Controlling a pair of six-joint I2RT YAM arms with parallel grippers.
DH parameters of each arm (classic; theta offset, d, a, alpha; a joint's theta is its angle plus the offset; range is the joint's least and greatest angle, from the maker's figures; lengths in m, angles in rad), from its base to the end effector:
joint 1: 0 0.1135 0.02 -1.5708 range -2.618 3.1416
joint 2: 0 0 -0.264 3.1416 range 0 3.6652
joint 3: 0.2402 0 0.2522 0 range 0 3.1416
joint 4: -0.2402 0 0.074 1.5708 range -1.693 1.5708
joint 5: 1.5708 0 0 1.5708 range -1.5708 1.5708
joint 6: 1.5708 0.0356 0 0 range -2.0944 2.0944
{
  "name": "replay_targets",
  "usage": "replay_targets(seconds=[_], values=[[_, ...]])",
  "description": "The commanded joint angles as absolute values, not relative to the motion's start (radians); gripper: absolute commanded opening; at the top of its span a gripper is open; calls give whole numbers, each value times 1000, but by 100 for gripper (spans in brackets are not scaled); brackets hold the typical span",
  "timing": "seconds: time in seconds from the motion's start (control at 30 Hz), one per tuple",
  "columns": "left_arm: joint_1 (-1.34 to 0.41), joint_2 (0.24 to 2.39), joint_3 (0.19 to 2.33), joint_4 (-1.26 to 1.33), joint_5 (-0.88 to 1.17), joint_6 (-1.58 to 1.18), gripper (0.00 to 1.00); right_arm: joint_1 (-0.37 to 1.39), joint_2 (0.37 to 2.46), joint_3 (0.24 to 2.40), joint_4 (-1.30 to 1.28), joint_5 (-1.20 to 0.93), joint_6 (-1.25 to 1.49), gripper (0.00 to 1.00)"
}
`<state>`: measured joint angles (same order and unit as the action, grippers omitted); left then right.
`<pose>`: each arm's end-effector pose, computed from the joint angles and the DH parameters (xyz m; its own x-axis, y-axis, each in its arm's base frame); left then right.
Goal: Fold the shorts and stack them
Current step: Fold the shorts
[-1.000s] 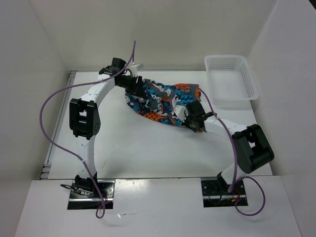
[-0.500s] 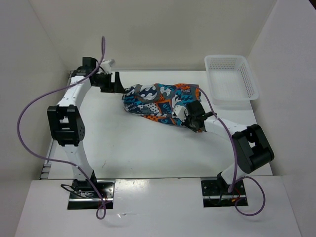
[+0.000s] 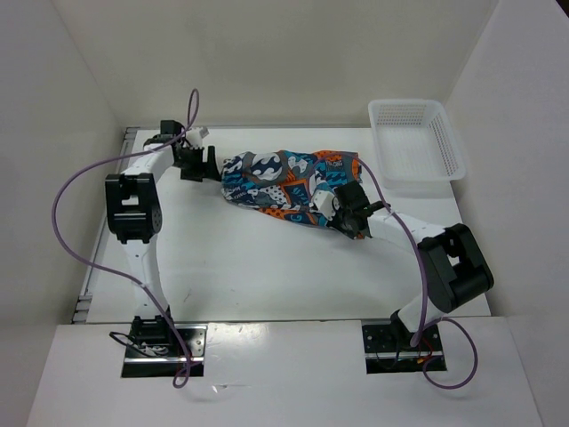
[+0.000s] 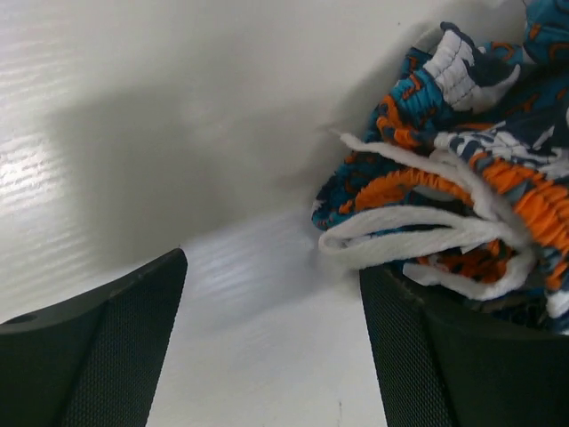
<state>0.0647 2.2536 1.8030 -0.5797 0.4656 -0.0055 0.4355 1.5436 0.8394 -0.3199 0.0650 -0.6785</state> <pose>0.4877 0.0156 0.1749 -0.8566 -0.0604 -0.5124 0.1681 0.9063 -0.3878 0.2687 0.1225 0.1710 -0.3580 -0.8573 -0.3699 -0.7900 0.4893 -0.3695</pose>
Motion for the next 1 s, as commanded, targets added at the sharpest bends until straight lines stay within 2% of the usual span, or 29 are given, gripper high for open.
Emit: replay_targets(seconds=[0.0,0.17,0.27,0.33,0.4,0.43,0.5,0.53,0.57,0.7,0.87,0.93,0.97], values=[[29,2244,1787,-519,431,0,85,433,1529,864,-321,60,-678,0],[-52,2195,1717,-462,465,0,88,433,1539,864,-321,60,-678,0],[-96,2236,1717,-462,385,0,88,433,1548,883,-321,60,-678,0],[-110,2258,1717,-453,350,0,81,433,1558,894,-321,60,-678,0],[-124,2258,1717,-440,350,0,65,433,1559,894,-321,60,-678,0],[-135,2247,1717,-440,368,0,47,433,1559,894,-321,60,-678,0],[-144,2226,1729,-460,397,0,25,433,1559,894,-321,60,-678,0],[-144,2212,1738,-472,426,0,5,433,1559,894,-321,60,-678,0],[-144,2194,1738,-472,443,0,0,433,1559,894,-321,60,-678,0],[-144,2051,1720,-578,465,0,0,433,1559,894,-321,60,-678,0],[-212,2019,1799,-875,166,0,0,433,1559,894,-321,51,-698,0],[-239,2039,1847,-1067,286,0,0,433,1559,894,-311,51,-707,0],[-250,2039,1847,-1159,465,0,0,433,1569,905,-311,40,-707,0]])
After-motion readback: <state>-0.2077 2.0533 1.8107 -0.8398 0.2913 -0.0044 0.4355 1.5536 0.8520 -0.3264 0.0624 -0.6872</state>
